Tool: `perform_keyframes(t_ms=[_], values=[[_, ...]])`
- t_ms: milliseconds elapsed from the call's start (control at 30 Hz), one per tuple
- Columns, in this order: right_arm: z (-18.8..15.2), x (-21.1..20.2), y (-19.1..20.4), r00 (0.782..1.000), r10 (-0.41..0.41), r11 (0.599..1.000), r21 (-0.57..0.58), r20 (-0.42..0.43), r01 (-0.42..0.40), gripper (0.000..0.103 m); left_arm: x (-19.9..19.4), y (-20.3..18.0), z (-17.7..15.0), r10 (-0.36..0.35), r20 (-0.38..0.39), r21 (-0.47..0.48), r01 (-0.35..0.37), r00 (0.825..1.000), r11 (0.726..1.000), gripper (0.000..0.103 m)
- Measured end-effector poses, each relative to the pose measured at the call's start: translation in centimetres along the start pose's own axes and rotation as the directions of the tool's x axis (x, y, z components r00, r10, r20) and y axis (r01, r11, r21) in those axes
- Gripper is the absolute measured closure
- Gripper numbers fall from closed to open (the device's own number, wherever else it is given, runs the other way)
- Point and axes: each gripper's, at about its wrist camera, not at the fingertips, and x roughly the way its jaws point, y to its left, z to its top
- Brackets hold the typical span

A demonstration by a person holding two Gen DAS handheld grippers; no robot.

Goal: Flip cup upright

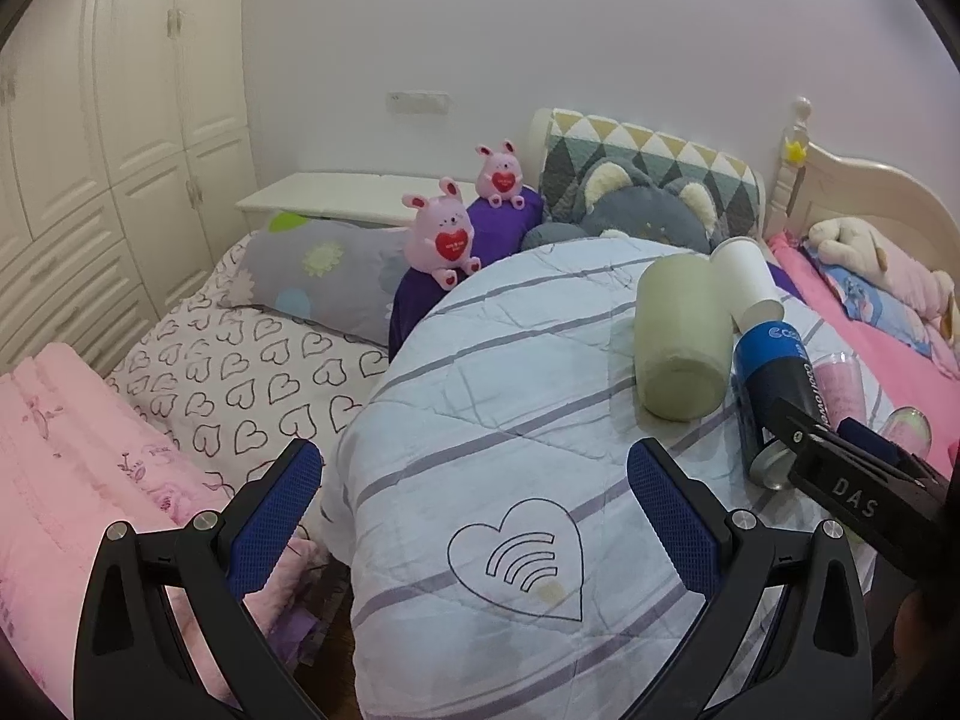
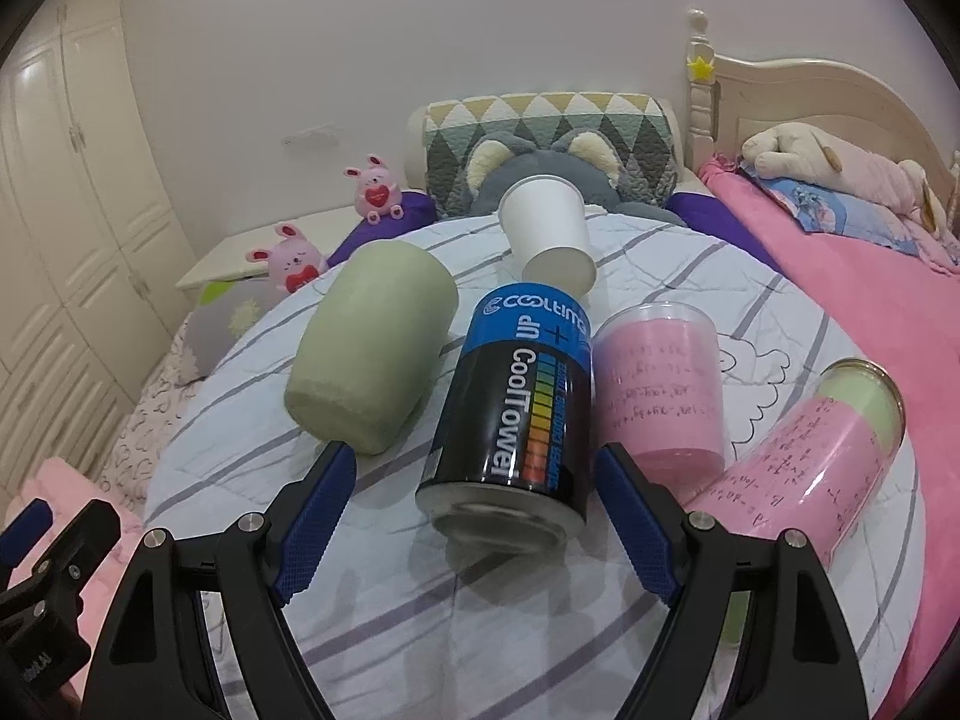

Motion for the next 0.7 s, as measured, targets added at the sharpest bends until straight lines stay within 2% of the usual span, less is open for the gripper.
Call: perform_keyframes(t_ms=[167,300,433,700], values=[[0.0,0.9,1.2,0.998,-0.058,0.997,-0.042,-0.015,0.058,0.020,0.8,0.2,0.0,-0.002,-0.015,0.001,0.002,1.000,1.000,0.000],[-0.2,1.8,2.2,0.987,-0.159,0.984,-0.082,-0.021,0.157,0.020,1.2,0.5,-0.1,0.000,-0.019,0.006,0.000,1.000,1.000,0.000],[0.1,2.6,2.6,0.976,-0.215,0.971,-0.112,-0.038,0.209,0.020,1.5,0.9,0.0,0.001,-0.025,0.001,-0.001,1.000,1.000,0.000],[-0.4,3.5,3.2,0.983,-0.170,0.980,-0.114,-0.070,0.162,0.020,1.6,1.6,-0.3,-0.001,-0.027,-0.007,0.001,1.000,1.000,0.000]])
